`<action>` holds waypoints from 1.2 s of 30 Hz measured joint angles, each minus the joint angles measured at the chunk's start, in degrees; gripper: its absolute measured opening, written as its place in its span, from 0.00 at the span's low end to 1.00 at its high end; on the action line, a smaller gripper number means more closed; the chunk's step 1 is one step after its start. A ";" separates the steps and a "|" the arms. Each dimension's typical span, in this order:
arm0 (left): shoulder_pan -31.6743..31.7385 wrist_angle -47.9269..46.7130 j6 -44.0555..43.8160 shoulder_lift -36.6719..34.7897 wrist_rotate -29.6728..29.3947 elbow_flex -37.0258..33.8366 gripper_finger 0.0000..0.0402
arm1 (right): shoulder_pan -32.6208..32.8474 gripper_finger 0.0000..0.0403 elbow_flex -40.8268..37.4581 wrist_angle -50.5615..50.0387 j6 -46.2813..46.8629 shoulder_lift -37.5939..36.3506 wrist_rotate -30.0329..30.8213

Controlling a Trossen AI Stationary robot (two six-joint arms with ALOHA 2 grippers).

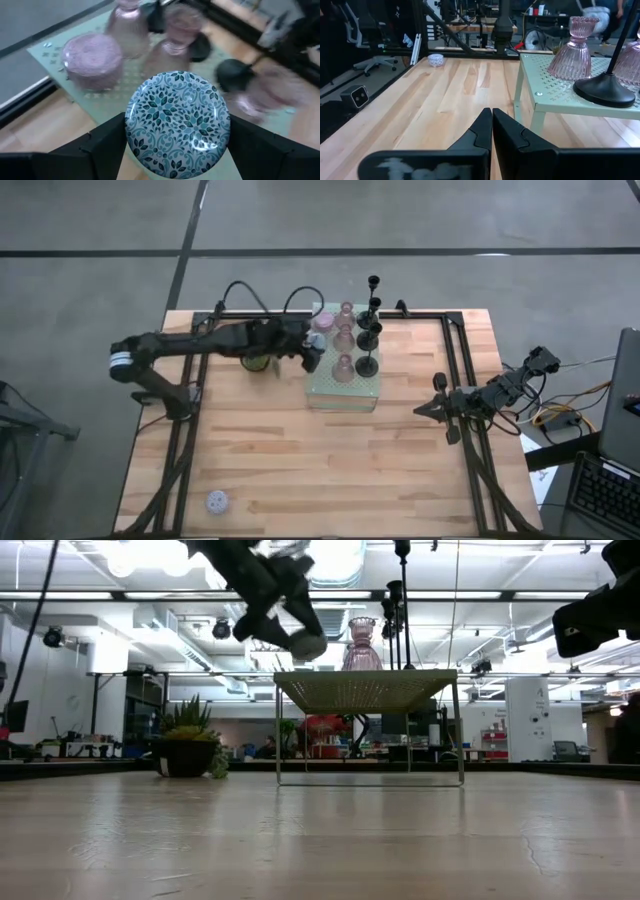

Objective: Pick & Place candle stick holders
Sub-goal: Put the blue scented candle on the shelf, then put the red scented candle on the shelf

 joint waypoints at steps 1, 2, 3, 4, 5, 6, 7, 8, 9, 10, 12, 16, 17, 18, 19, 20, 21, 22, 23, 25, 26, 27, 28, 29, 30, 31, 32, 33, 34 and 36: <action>0.64 -0.94 0.00 1.22 0.05 0.97 0.76 | 0.00 0.02 0.00 0.02 0.11 -0.02 0.01; 0.97 -2.06 0.04 2.58 0.06 1.87 0.76 | 0.00 0.02 0.00 0.02 0.09 -0.01 0.01; 1.22 -3.44 0.41 3.78 -0.04 2.70 0.76 | -0.02 0.02 0.00 0.00 0.05 0.00 0.01; 1.37 -4.45 0.80 4.95 -0.13 3.35 0.76 | -0.02 0.02 0.00 0.00 0.05 0.00 0.01; 1.37 -5.01 0.89 6.00 -0.14 3.91 0.76 | -0.01 0.02 0.00 0.01 0.10 0.00 0.01; 1.47 -5.14 0.86 6.88 -0.10 4.35 0.76 | -0.02 0.02 0.00 0.00 0.11 0.00 0.01; 1.47 -5.17 0.71 7.67 -0.07 4.66 0.76 | 0.00 0.02 0.00 0.00 0.08 0.00 0.01; 1.50 -5.17 0.68 8.39 -0.07 4.86 0.76 | -0.02 0.02 0.00 0.00 0.06 0.00 0.01; 1.59 -5.18 0.77 9.01 -0.13 5.03 0.76 | -0.02 0.02 0.00 0.02 -0.07 0.00 0.01; 1.62 -5.20 0.97 9.56 -0.15 5.18 0.76 | 0.00 0.02 0.00 0.02 -0.13 0.00 0.01; 1.67 -5.13 1.22 10.26 -0.36 5.66 0.76 | -0.02 0.02 0.00 0.02 -0.12 0.00 0.01; 1.84 -4.61 1.49 11.25 -0.34 6.38 0.76 | 0.00 0.02 0.00 0.00 0.05 0.02 0.01; 1.85 -4.20 1.95 11.42 -0.31 6.38 0.76 | -0.01 0.02 0.00 0.02 0.05 0.02 0.01; 1.85 -4.07 2.45 11.49 -0.32 6.37 0.76 | -0.02 0.02 0.00 0.02 0.07 0.00 0.01; 1.85 -3.92 2.93 11.49 -0.34 6.28 0.76 | 0.00 0.02 0.00 0.00 0.11 0.00 0.01; 1.85 -3.84 3.23 11.49 -0.34 6.13 0.76 | -0.02 0.02 0.00 0.02 0.09 0.00 0.01; 1.87 -3.72 3.35 11.49 -0.36 5.99 0.76 | -0.02 0.02 0.00 0.02 0.04 0.00 0.01; 1.85 -3.63 3.42 11.49 -0.39 5.90 0.76 | 0.00 0.02 0.00 0.01 -0.12 0.00 0.01; 1.85 -3.53 3.43 11.49 -0.71 5.90 0.76 | 0.00 0.02 0.00 0.01 -0.15 0.00 0.01; 1.85 -3.34 3.51 11.49 -1.00 5.88 0.76 | 0.00 0.02 0.00 0.01 0.00 0.00 0.01; 1.85 -3.21 3.84 11.49 -0.97 5.92 0.77 | 0.00 0.02 0.00 0.01 0.11 0.00 0.01; 1.85 -2.89 4.46 11.50 -0.97 5.99 0.78 | -0.01 0.02 0.00 0.01 0.08 0.00 0.01; 1.85 -2.24 5.18 11.54 -0.93 6.01 0.79 | -0.02 0.02 0.00 0.00 0.06 0.00 0.01; 1.86 -1.26 5.63 11.57 -0.97 6.01 0.81 | 0.00 0.02 0.00 0.02 0.04 0.00 0.01; 1.87 -0.34 5.79 11.57 -1.12 6.02 0.83 | -0.02 0.02 0.00 0.02 0.07 0.00 0.01; 1.87 0.24 5.85 11.57 -1.47 6.03 0.84 | 0.00 0.02 0.00 0.01 0.11 0.00 0.01; 1.87 0.34 5.86 11.55 -1.97 6.08 0.86 | -0.01 0.02 0.00 0.02 0.11 0.00 0.01; 1.87 0.21 5.86 11.53 -2.21 6.10 0.87 | -0.01 0.02 0.00 0.02 0.06 0.00 0.01; 1.87 -0.27 5.84 11.54 -2.09 6.10 0.89 | 0.00 0.02 0.00 0.02 -0.07 0.00 0.01; 1.87 -1.51 5.84 11.54 -1.96 6.08 0.90 | 0.00 0.02 0.00 0.02 -0.13 0.00 0.01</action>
